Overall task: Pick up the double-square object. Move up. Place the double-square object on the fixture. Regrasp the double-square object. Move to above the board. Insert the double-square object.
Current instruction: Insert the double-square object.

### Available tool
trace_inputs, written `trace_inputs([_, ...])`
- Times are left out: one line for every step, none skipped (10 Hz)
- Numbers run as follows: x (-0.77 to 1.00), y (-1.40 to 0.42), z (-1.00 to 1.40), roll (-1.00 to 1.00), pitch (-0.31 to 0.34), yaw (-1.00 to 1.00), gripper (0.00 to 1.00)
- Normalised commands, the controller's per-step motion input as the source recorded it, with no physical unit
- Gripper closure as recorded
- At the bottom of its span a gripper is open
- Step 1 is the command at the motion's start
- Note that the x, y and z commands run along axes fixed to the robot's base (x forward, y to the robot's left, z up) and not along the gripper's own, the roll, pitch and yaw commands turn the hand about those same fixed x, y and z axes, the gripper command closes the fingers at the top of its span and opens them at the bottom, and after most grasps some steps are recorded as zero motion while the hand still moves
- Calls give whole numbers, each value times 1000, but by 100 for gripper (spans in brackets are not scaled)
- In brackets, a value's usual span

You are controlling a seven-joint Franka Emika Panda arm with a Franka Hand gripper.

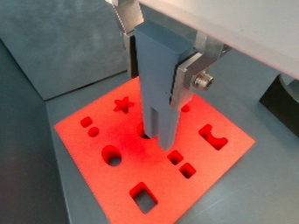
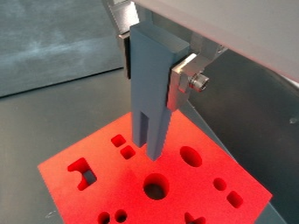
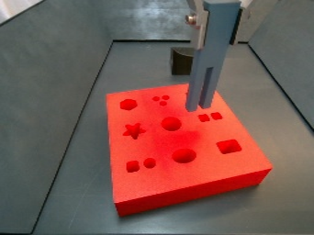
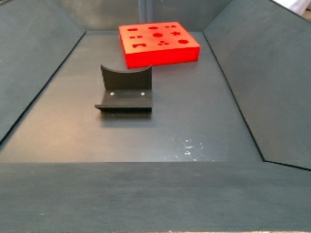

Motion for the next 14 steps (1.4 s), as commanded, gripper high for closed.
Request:
trace_inputs([980, 0, -126, 256, 156, 197, 100])
trace_inputs([986, -11, -123, 283, 160, 157, 100])
trace_inputs([846, -11, -120, 300, 184, -3, 100])
trace_inputs([637, 0, -174, 244, 156, -246, 100])
trace_inputs([603, 0, -149, 93, 140, -331, 100])
trace_inputs([586, 0, -114, 0, 110, -386, 100])
trace_inputs([626, 0, -94, -47, 121, -357, 100])
trace_inputs([734, 0, -126, -46, 137, -274, 100])
trace_inputs([866, 23, -174, 0, 154, -149, 100])
trace_inputs([663, 11, -154, 0, 137, -63, 100])
trace_inputs([586, 51, -129, 1, 120, 0, 100])
trace_inputs([549, 83, -80, 4, 139, 0, 100])
trace_inputs([474, 103, -51, 0, 136, 0, 100])
trace_inputs([506, 114, -57, 0, 141, 0, 100])
